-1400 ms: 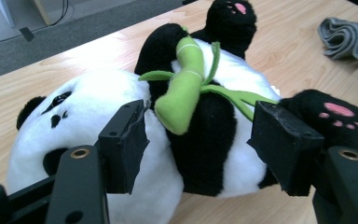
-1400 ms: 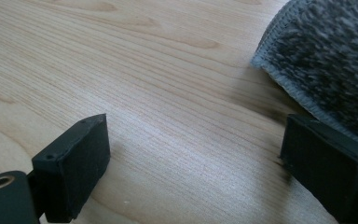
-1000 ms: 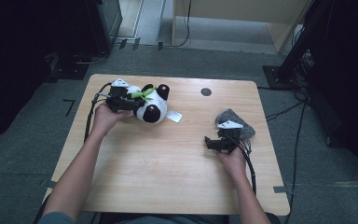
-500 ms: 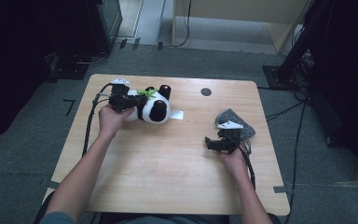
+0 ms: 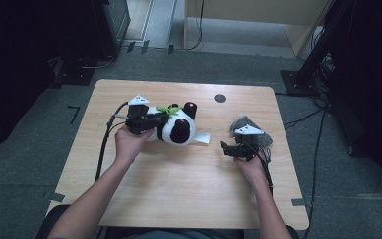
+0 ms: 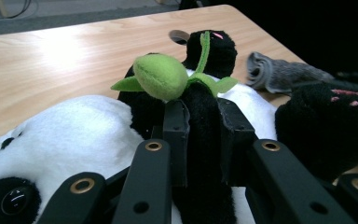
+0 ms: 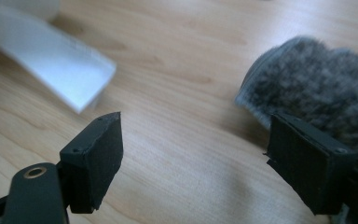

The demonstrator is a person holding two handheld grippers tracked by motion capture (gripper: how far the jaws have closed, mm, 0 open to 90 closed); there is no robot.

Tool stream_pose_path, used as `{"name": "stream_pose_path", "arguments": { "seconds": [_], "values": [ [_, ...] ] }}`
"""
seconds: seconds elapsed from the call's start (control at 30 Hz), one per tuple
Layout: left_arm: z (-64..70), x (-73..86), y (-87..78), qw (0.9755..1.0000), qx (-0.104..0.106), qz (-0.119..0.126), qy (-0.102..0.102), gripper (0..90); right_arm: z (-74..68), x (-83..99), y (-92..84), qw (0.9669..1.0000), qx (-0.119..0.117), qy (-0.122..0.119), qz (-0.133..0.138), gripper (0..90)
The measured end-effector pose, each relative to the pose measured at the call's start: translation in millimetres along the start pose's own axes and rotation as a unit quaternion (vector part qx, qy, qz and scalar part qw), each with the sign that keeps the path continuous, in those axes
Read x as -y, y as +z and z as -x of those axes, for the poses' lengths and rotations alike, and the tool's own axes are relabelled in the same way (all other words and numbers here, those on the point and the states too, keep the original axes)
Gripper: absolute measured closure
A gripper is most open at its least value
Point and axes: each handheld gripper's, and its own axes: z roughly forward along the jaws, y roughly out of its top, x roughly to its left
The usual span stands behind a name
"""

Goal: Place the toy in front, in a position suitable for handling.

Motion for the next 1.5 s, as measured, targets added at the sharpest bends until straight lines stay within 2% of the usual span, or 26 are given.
{"name": "stream_pose_path", "arguments": {
  "seconds": [0.07, 0.1, 0.13, 0.27, 0.37, 0.43, 0.5, 0.6, 0.7, 0.77, 0.83, 0.97, 1.03, 1.07, 1.1, 1.13, 1.23, 1.37, 1.5],
  "values": [
    [3.2, 2.1, 0.0, 1.0, 0.004, 0.002, -0.003, 76.2, 0.6, -1.6, -2.5, 1.0, 0.0, 0.001, 0.008, 18.9],
    [11.4, 6.4, 2.5, 1.0, 0.008, 0.001, -0.005, 76.2, 2.6, -5.2, -8.0, 0.9998, 0.001, 0.007, 0.021, 18.9],
    [17.4, 8.8, 5.9, 1.0, 0.006, -0.003, 0.003, 76.1, 3.7, -6.1, -9.7, 0.9996, 0.001, 0.008, 0.026, 18.9],
    [31.0, 15.1, 17.5, 0.9999, 0.01, -0.012, 0.006, 75.9, 12.2, -12.3, -17.6, 0.9985, 0.003, 0.025, 0.048, 18.7],
    [40.1, 19.8, 23.8, 0.9996, 0.006, -0.013, 0.026, 74.7, 17.8, -15.7, -22.0, 0.9977, 0.018, 0.028, 0.06, 18.7],
    [41.1, 21.9, 23.8, 0.9996, -0.002, -0.006, 0.027, 74.2, 21.4, -16.4, -23.9, 0.9973, 0.023, 0.029, 0.063, 18.1],
    [38.3, 22.5, 23.9, 0.9997, 0.006, -0.008, 0.02, 73.1, 26.1, -16.5, -25.5, 0.9972, 0.029, 0.034, 0.06, 18.1],
    [38.1, 22.9, 23.6, 0.9996, 0.008, -0.01, 0.025, 69.7, 33.1, -15.4, -28.0, 0.9969, 0.041, 0.037, 0.057, 18.5],
    [37.4, 22.6, 23.3, 0.9993, 0.015, -0.013, 0.031, 63.0, 40.3, -14.6, -31.8, 0.996, 0.05, 0.047, 0.058, 20.9],
    [36.6, 21.6, 21.8, 0.999, 0.013, -0.015, 0.039, 57.1, 44.5, -13.8, -34.6, 0.9954, 0.055, 0.051, 0.06, 22.0],
    [34.3, 19.8, 19.5, 0.9987, 0.017, -0.016, 0.045, 49.6, 48.7, -13.1, -36.7, 0.9952, 0.058, 0.054, 0.057, 22.8],
    [26.7, 12.9, 9.2, 0.9983, 0.039, -0.013, 0.041, 40.7, 57.6, -11.6, -40.0, 0.9953, 0.062, 0.054, 0.051, 25.4],
    [20.7, 9.4, 1.7, 0.998, 0.051, -0.003, 0.036, 38.6, 61.0, -10.7, -41.7, 0.995, 0.065, 0.056, 0.052, 26.8],
    [17.0, 7.3, -1.4, 0.9975, 0.064, -0.005, 0.031, 36.9, 62.8, -10.1, -42.7, 0.995, 0.066, 0.054, 0.052, 27.5],
    [17.0, 7.3, -1.4, 0.9975, 0.064, -0.005, 0.031, 36.2, 64.1, -9.6, -43.7, 0.9949, 0.068, 0.055, 0.051, 28.2],
    [9.7, 4.2, -8.8, 0.9967, 0.074, -0.01, 0.031, 35.8, 66.1, -8.8, -44.9, 0.9951, 0.067, 0.054, 0.049, 29.6],
    [1.7, 3.8, -17.0, 0.9959, 0.08, -0.006, 0.043, 34.7, 69.9, -7.3, -44.7, 0.9955, 0.064, 0.055, 0.043, 33.4],
    [-9.5, 5.0, -26.8, 0.9955, 0.083, -0.006, 0.045, 33.7, 74.1, -7.3, -38.5, 0.9964, 0.063, 0.049, 0.028, 37.1],
    [-20.8, 10.5, -36.4, 0.9943, 0.085, -0.002, 0.064, 31.7, 76.9, -8.2, -31.3, 0.9973, 0.053, 0.049, 0.016, 40.2]
  ]
}}
